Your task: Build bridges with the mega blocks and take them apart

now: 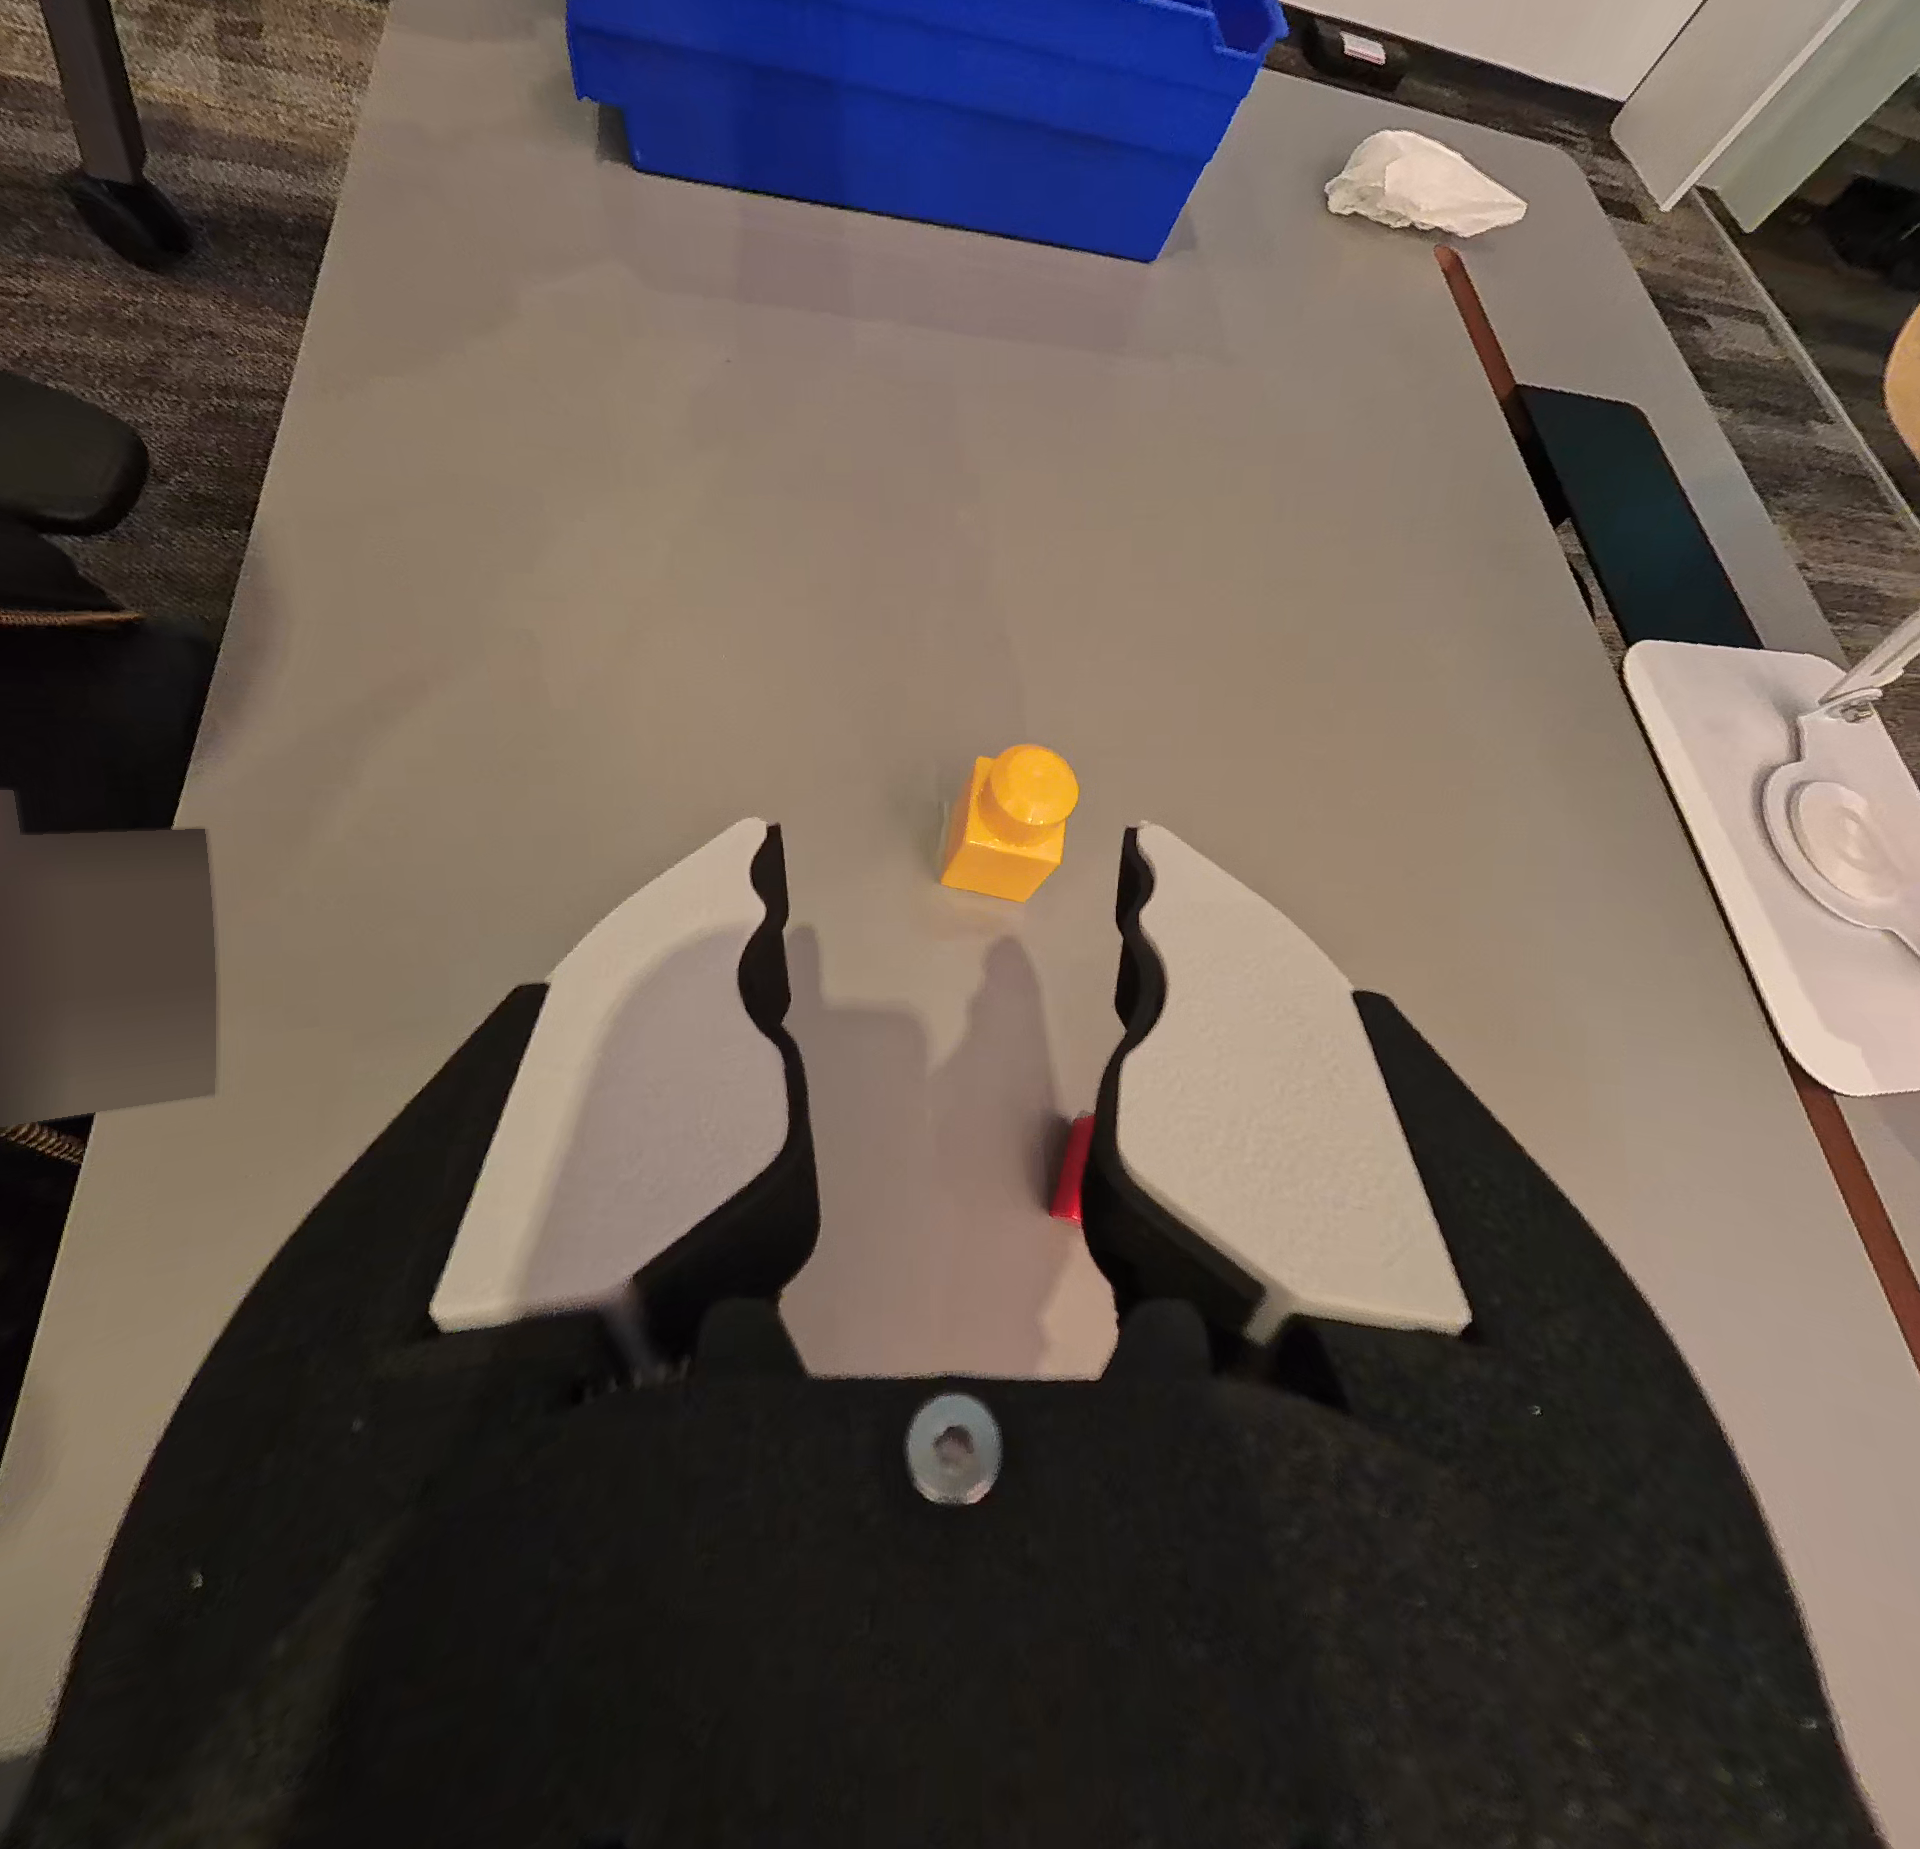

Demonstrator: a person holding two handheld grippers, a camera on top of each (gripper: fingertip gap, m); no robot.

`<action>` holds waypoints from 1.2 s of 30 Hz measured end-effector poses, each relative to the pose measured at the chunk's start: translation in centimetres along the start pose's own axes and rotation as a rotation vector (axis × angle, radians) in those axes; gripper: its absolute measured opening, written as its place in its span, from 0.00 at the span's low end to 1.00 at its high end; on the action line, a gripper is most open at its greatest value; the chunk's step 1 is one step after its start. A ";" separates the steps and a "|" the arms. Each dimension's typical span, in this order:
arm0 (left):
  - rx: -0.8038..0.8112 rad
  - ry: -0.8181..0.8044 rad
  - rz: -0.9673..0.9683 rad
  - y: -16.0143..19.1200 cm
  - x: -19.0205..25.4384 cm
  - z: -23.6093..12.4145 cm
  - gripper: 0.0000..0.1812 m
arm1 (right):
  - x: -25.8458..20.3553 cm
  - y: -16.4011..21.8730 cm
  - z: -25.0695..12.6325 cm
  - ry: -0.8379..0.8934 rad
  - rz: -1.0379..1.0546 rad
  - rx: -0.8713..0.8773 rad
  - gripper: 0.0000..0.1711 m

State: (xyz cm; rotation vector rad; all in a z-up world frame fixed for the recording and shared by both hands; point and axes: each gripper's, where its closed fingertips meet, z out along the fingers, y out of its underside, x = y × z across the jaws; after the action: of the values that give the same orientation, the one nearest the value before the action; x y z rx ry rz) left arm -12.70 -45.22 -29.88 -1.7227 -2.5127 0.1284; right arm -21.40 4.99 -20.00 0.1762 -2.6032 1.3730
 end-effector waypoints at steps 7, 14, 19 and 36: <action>-0.027 -0.037 0.013 0.6 0.3 2.0 0.23 | -0.4 0.0 0.2 -0.010 -0.016 -0.010 0.35; 0.032 0.007 0.010 0.1 0.2 1.0 0.21 | -0.5 -0.3 0.2 -0.013 -0.019 -0.015 0.35; 0.167 0.192 -0.005 -0.9 1.9 -3.1 0.21 | -0.6 -0.6 0.6 -0.018 -0.024 -0.026 0.34; 1.135 0.609 0.951 4.6 29.1 -22.3 0.21 | -3.2 -15.1 1.7 -0.174 0.038 0.431 0.34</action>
State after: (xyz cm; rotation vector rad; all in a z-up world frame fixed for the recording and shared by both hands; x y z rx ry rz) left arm -16.14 -16.02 -7.44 -1.7500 -0.7141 0.7505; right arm -15.52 -4.89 -9.55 0.3216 -2.4101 2.0000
